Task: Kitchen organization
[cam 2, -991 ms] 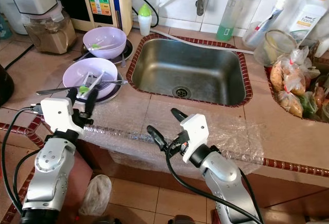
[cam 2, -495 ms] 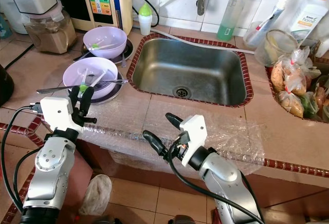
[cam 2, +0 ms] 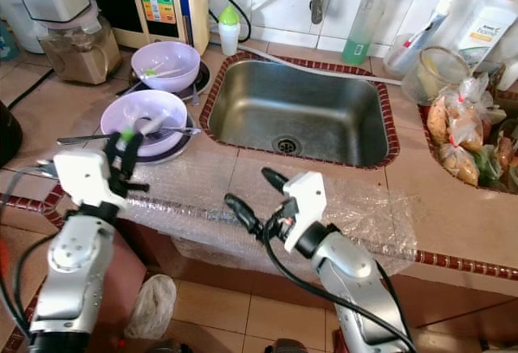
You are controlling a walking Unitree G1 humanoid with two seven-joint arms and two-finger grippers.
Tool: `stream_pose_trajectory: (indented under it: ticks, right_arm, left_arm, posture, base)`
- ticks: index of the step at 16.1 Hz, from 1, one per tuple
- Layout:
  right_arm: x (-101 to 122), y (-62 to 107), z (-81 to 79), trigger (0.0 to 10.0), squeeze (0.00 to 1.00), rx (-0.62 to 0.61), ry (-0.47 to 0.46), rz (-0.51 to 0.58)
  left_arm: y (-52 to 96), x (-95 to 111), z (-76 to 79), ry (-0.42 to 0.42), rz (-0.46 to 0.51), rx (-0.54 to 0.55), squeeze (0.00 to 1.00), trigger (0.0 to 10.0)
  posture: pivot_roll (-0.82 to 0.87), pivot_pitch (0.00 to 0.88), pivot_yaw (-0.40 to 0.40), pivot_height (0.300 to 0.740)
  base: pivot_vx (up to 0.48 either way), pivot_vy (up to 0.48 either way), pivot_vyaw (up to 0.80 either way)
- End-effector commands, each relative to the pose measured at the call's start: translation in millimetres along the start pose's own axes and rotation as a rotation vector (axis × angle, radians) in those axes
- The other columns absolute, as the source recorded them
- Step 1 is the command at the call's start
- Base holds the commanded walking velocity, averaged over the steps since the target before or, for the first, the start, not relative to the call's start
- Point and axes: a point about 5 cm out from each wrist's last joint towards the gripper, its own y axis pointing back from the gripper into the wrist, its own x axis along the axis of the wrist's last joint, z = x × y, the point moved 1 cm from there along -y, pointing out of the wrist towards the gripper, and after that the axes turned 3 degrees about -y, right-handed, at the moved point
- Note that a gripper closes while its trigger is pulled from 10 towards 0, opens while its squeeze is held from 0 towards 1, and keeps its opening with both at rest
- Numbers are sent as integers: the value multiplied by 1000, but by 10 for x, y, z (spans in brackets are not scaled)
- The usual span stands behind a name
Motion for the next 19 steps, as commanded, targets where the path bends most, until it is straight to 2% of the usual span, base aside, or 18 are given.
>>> stream_pose_trajectory:
  ticks: [1, 3, 5, 7, 8, 10, 12, 13, 19]
  right_arm:
    - [42, 5, 102, 10000, 0, -53, 25, 20]
    - [79, -33, 178, 10000, 0, -106, 53, 45]
    - [127, -50, 257, 10000, 0, -170, 88, 74]
    - [157, -49, 337, 10000, 0, -236, 133, 82]
    - [232, -26, 522, 10000, 0, -370, 227, 99]
    - [245, -22, 568, 10000, 0, -394, 238, 105]
    - [241, -25, 578, 10000, 0, -398, 243, 108]
    - [234, -28, 574, 10000, 0, -398, 244, 109]
    - [197, -57, 558, 10000, 0, -417, 267, 128]
  left_arm:
    - [-13, 92, 0, -17, 25, 4, 0, 392]
    - [-54, 215, 40, -18, 70, -19, 0, 1647]
    - [-93, 290, 53, -6, 92, -24, 0, 4039]
    - [-115, 338, 64, -13, 108, -32, 0, 5569]
    - [-184, 502, 94, -15, 161, -42, 0, 4745]
    - [-218, 571, 108, -14, 184, -44, 0, 4510]
    - [-235, 604, 111, -13, 192, -41, 0, 4431]
    - [-243, 612, 108, -13, 194, -40, 0, 4118]
    - [-293, 687, 114, -12, 199, -35, 0, 3961]
  posture:
    - [-53, 32, -17, 740]
    - [-46, 25, -18, 740]
    - [-44, 19, -18, 740]
    - [-41, 14, -19, 740]
    - [-40, 3, -18, 740]
    - [-39, 0, -17, 740]
    - [-39, 0, -17, 740]
    - [-40, 0, -17, 740]
    - [-40, 0, -9, 740]
  base:
    - [0, 0, 0]
    - [0, 0, 0]
    - [0, 0, 0]
    - [0, 0, 0]
    - [0, 0, 0]
    - [0, 0, 0]
    - [0, -144, 0]
    - [0, -480, 0]
    - [0, -480, 0]
